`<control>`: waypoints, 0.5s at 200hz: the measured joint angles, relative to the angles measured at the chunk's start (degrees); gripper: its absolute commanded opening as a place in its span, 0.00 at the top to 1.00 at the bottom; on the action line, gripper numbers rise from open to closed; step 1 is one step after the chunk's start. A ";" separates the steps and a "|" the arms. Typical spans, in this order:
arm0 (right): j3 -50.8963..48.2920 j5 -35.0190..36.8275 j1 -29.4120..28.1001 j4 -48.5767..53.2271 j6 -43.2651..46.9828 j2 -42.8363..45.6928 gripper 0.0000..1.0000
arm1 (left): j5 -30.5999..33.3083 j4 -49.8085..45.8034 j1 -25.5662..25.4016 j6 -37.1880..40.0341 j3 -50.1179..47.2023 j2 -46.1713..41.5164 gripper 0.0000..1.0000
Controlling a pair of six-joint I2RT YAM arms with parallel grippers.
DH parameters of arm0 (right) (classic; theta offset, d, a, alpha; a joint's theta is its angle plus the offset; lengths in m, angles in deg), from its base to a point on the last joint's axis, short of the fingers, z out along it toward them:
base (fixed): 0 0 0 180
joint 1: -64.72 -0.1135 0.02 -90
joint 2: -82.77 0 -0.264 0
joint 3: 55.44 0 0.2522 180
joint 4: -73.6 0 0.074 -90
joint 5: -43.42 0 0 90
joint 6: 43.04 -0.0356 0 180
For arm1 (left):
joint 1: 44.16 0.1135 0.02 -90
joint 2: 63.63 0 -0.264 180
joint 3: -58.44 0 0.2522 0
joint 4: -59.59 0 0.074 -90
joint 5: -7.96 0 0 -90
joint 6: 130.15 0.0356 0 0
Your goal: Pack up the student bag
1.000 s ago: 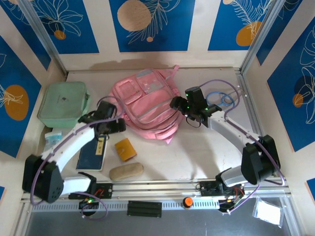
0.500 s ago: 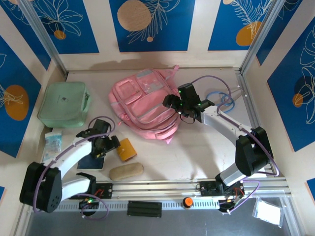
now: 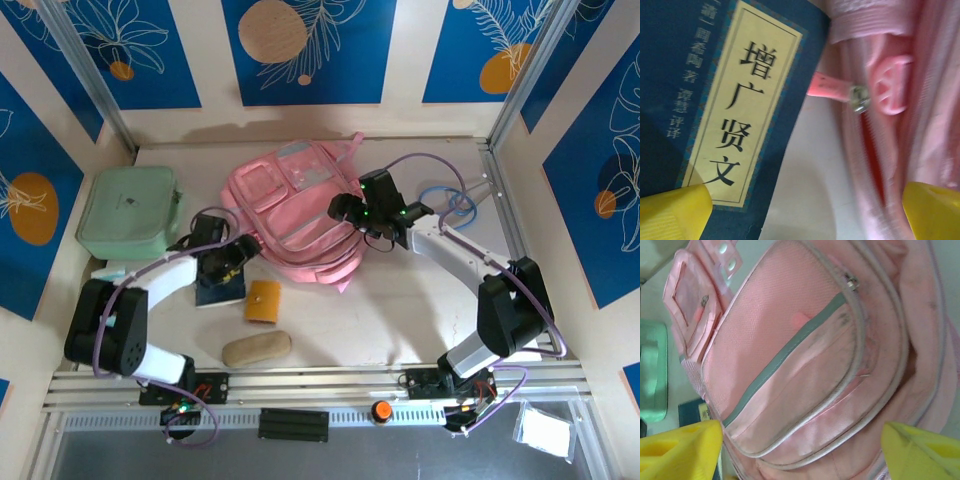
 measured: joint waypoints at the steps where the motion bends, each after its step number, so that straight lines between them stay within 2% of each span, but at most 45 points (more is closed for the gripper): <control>1: 0.13 -0.13 -0.07 0.00 0.00 -0.04 0.19 | -0.24 0.22 0.02 -0.04 0.15 0.20 0.00; 43: 4.31 -3.89 -3.74 0.20 4.37 -3.32 0.26 | -4.44 -0.04 2.97 0.81 1.57 0.90 0.00; 100: 14.71 -10.43 -13.07 2.01 12.20 -14.36 0.44 | -0.42 -10.08 13.94 7.93 0.59 -11.76 0.02</control>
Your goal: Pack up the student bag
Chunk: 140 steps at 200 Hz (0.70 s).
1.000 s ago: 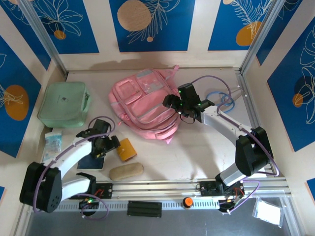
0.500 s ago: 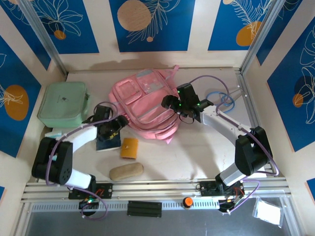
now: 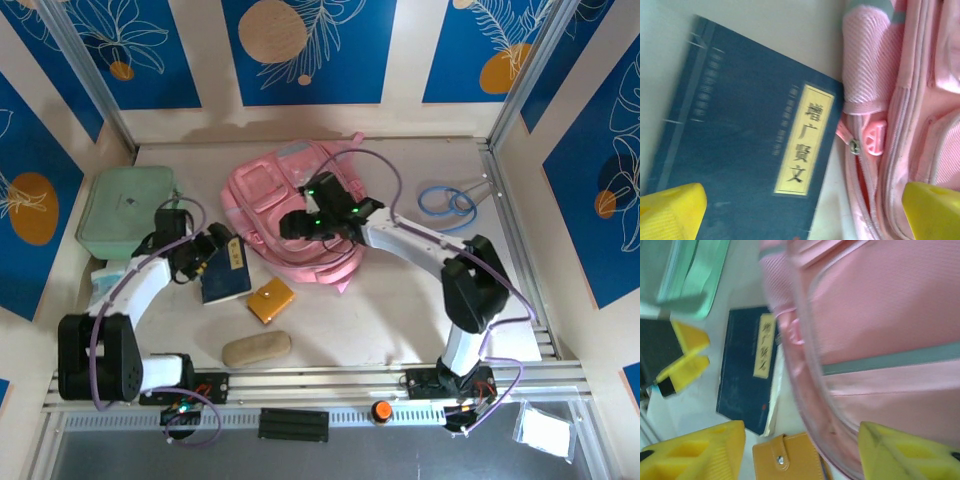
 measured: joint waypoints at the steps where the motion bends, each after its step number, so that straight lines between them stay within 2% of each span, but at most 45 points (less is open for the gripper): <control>1: 0.33 -0.17 -0.26 0.09 0.15 -0.35 0.45 | 0.02 -0.04 0.13 0.13 -0.04 -0.11 0.02; 24: 6.45 -2.03 -3.91 1.86 2.29 -6.78 0.53 | 0.83 -2.34 3.06 2.60 -1.97 -1.46 0.06; 52: 14.08 -3.56 -7.17 4.57 4.26 -14.86 0.60 | 0.83 -3.72 4.57 4.66 -3.80 -0.61 0.18; 85: 22.32 -2.51 -9.90 8.96 6.56 -22.69 0.62 | 0.37 -3.82 4.72 7.04 -4.61 1.33 0.29; 140: 31.52 0.81 -10.78 14.32 8.87 -30.71 0.63 | 0.37 -4.11 4.72 10.23 -4.96 3.19 0.33</control>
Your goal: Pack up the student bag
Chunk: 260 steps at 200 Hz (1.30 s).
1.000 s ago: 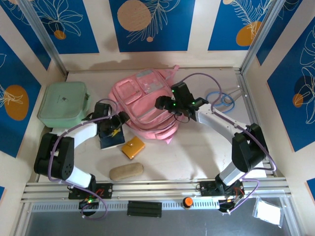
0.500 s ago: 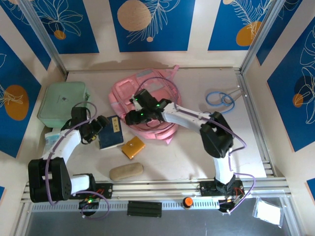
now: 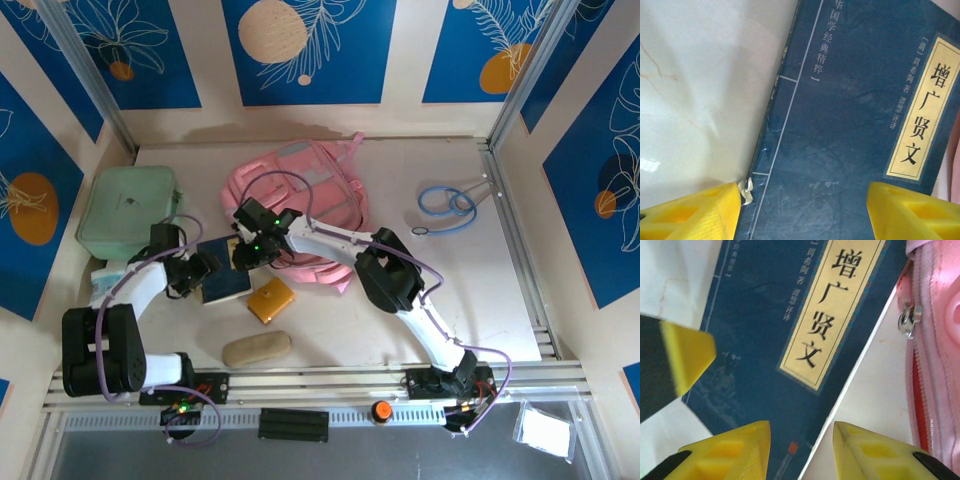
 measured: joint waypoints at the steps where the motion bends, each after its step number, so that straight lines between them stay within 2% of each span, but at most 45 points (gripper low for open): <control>1: 0.26 0.07 -0.04 0.17 0.11 -0.17 0.63 | 0.00 0.00 0.00 0.02 0.00 0.00 0.33; 39: 5.07 1.38 -0.57 2.93 1.25 -4.59 0.67 | -0.04 -0.11 0.00 1.09 -0.17 1.07 0.35; 99: 5.31 2.38 -0.90 4.63 1.64 -5.84 0.68 | -2.43 0.35 0.24 1.66 -0.24 3.21 0.35; 156: 5.60 2.05 -0.87 4.72 1.64 -6.27 0.69 | -4.96 0.37 0.83 1.68 0.17 3.91 0.30; 196: 5.68 2.08 -0.61 5.09 1.62 -6.34 0.69 | -7.34 -0.07 1.07 1.64 0.52 3.54 0.38; 230: 5.70 1.95 0.72 5.64 1.07 -6.34 0.76 | -10.34 -1.88 1.07 1.51 0.72 -0.61 0.50; 260: 5.70 1.81 1.57 5.64 0.09 -6.34 0.77 | -13.51 -2.25 1.07 1.40 1.46 -4.20 0.53</control>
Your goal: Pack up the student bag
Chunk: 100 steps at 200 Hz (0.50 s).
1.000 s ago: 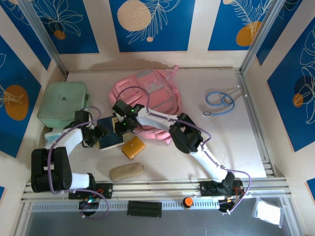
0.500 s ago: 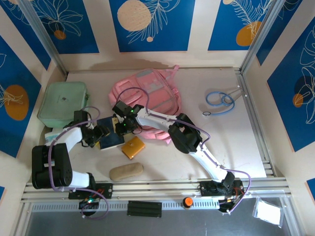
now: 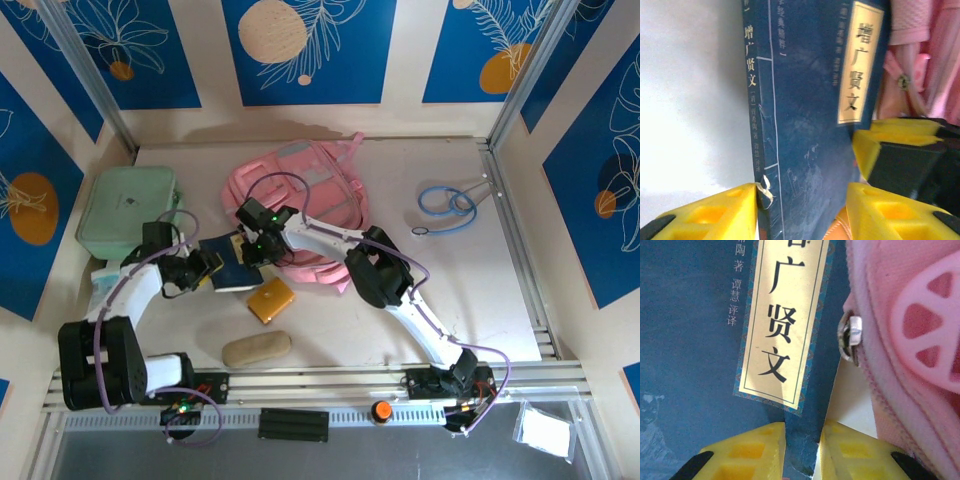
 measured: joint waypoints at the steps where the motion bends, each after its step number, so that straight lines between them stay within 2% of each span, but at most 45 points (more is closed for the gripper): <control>1: 0.00 0.00 0.02 0.00 0.02 0.00 0.77 | -0.07 0.00 0.00 -0.02 0.02 -0.04 0.53; 29: 0.00 0.02 0.26 0.02 -0.39 0.00 0.78 | -1.73 0.66 0.00 -1.01 0.04 0.63 0.56; 66: 0.00 0.76 1.01 0.07 -0.44 0.00 0.79 | -2.23 2.71 0.15 -4.37 0.02 5.79 0.63; 100: 0.37 1.14 1.01 0.44 -0.46 -0.04 0.81 | -7.13 9.35 -0.02 -9.03 -0.76 7.78 0.65</control>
